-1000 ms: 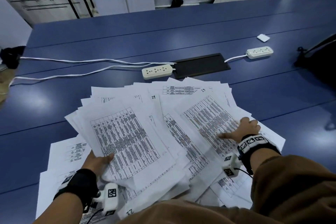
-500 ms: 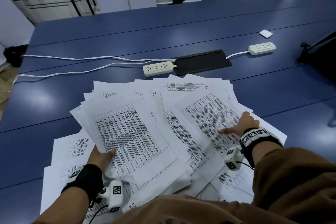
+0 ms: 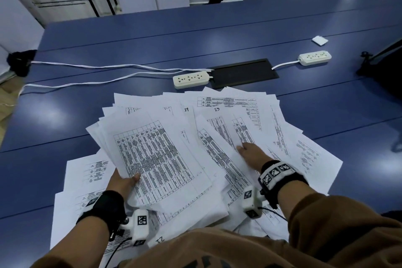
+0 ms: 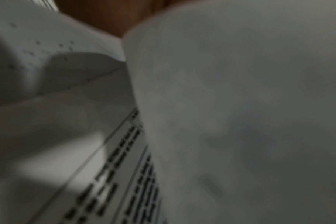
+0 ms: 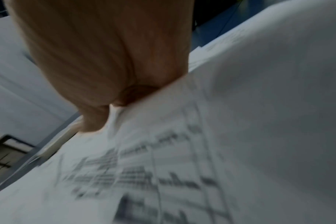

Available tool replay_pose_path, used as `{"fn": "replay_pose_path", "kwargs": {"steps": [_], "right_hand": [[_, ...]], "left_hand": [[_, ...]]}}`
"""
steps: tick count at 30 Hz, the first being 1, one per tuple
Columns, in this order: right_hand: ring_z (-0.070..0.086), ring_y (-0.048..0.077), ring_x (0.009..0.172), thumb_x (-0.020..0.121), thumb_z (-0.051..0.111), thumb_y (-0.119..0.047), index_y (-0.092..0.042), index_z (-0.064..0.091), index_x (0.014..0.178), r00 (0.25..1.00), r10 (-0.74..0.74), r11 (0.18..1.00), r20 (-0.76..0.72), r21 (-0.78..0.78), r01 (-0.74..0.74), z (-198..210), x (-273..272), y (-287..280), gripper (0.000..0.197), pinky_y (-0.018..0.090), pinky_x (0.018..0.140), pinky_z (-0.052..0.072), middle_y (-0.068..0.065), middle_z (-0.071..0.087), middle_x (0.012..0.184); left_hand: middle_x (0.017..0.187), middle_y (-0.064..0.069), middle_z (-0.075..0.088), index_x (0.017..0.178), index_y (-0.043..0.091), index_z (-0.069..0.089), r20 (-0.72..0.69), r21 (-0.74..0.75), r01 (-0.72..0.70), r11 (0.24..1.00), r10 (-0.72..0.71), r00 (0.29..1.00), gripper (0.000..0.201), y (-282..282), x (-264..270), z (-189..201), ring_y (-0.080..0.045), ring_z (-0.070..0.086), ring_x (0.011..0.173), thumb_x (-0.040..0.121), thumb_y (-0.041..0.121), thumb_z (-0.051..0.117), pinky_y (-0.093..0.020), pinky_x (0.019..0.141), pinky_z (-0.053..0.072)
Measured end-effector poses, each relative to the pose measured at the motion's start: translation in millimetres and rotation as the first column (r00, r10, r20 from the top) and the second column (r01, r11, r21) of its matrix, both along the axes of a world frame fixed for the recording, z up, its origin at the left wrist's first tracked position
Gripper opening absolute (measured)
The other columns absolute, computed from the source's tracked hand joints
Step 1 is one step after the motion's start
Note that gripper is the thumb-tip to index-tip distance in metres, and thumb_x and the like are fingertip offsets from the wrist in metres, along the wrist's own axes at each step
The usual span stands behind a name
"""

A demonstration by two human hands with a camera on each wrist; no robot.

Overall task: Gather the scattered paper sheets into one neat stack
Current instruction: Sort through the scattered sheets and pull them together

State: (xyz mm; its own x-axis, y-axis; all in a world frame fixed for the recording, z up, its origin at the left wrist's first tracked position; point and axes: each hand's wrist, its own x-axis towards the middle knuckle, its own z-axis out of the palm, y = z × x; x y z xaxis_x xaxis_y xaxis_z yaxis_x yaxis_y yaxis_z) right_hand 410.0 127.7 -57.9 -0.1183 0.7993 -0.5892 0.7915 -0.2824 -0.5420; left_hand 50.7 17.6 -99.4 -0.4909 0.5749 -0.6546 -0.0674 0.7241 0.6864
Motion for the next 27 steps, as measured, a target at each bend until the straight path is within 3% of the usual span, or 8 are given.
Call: {"fn": "replay_pose_path", "kwargs": {"steps": [2,5,11,16,18,21,24,27], "right_hand": [[0.051,0.025,0.118,0.097,0.052,-0.042,-0.004,0.049,0.124,0.993,-0.023,1.000,-0.117,-0.023,0.020,5.4,-17.7,-11.6,0.046,0.030,0.095,0.036,0.003,0.052,0.115],[0.058,0.024,0.112,0.076,0.081,-0.031,-0.008,0.053,0.127,0.996,0.044,0.999,-0.078,-0.024,-0.046,1.7,-29.2,-15.6,0.062,0.030,0.092,0.045,0.005,0.062,0.117],[0.053,0.034,0.124,0.086,0.070,-0.010,0.000,0.046,0.136,0.990,-0.140,0.961,0.030,0.244,0.129,30.7,-24.7,-1.2,0.056,0.037,0.101,0.042,0.017,0.055,0.136],[0.067,0.031,0.084,0.084,0.066,-0.015,-0.018,0.059,0.112,0.959,-0.260,0.807,-0.109,0.521,0.278,82.3,-19.7,18.9,0.029,0.039,0.075,0.056,0.008,0.069,0.096],[0.061,0.024,0.071,0.086,0.066,-0.013,-0.017,0.056,0.097,0.935,-0.274,0.724,-0.224,0.592,0.354,103.8,-23.9,22.7,0.016,0.030,0.064,0.050,0.002,0.063,0.081],[0.059,0.013,0.079,0.089,0.064,-0.007,-0.013,0.059,0.108,0.839,-0.271,0.641,-0.471,0.562,0.523,123.9,-35.0,22.8,0.021,0.013,0.064,0.048,-0.003,0.064,0.090],[0.067,0.019,0.093,0.088,0.064,-0.006,-0.017,0.060,0.109,0.783,-0.255,0.715,-0.567,0.434,0.548,112.7,-51.1,15.7,0.024,0.026,0.080,0.056,0.000,0.068,0.097],[0.058,0.023,0.115,0.093,0.060,-0.011,-0.008,0.051,0.131,0.866,-0.249,0.871,-0.433,0.292,0.396,88.3,-66.1,-2.8,0.039,0.023,0.085,0.048,0.001,0.058,0.114]], "left_hand": [[0.122,-0.018,0.054,0.137,0.009,0.040,0.024,0.009,-0.014,1.000,0.014,1.000,0.056,-0.1,-0.5,0.5,-0.046,0.049,0.117,0.088,0.012,0.067,-0.057,0.094,0.040],[0.120,-0.017,0.059,0.127,0.011,0.046,0.014,0.052,0.000,0.999,-0.001,1.000,0.049,-1.5,-1.1,1.9,-0.038,0.055,0.110,0.085,0.011,0.070,-0.052,0.100,0.041],[0.120,-0.014,0.066,0.125,0.015,0.055,0.074,0.083,0.043,0.996,-0.050,0.996,0.058,-3.3,-24.2,-46.4,-0.036,0.062,0.108,0.073,0.019,0.081,-0.057,0.098,0.045],[0.121,-0.014,0.065,0.128,0.014,0.053,0.050,0.108,0.074,0.991,-0.080,0.996,0.061,-1.3,-18.1,-30.4,-0.036,0.061,0.109,0.074,0.016,0.080,-0.057,0.098,0.044],[0.121,-0.015,0.063,0.130,0.010,0.051,0.033,0.114,0.079,0.990,-0.083,0.996,0.056,1.3,-12.5,-17.3,-0.035,0.060,0.110,0.079,0.009,0.075,-0.055,0.100,0.043],[0.123,-0.015,0.061,0.134,0.007,0.047,0.006,0.115,0.112,0.987,-0.113,0.994,0.058,5.0,-5.8,-6.2,-0.036,0.057,0.112,0.082,0.006,0.072,-0.052,0.102,0.042],[0.126,-0.017,0.059,0.136,0.004,0.044,-0.009,0.115,0.149,0.982,-0.149,0.989,0.059,7.2,-3.1,-3.6,-0.036,0.055,0.116,0.084,0.004,0.070,-0.045,0.103,0.041],[0.131,-0.019,0.057,0.134,0.002,0.046,0.039,0.155,0.154,0.976,-0.162,0.986,0.056,6.5,5.5,4.5,-0.031,0.055,0.115,0.085,0.012,0.070,-0.037,0.100,0.040]]}}
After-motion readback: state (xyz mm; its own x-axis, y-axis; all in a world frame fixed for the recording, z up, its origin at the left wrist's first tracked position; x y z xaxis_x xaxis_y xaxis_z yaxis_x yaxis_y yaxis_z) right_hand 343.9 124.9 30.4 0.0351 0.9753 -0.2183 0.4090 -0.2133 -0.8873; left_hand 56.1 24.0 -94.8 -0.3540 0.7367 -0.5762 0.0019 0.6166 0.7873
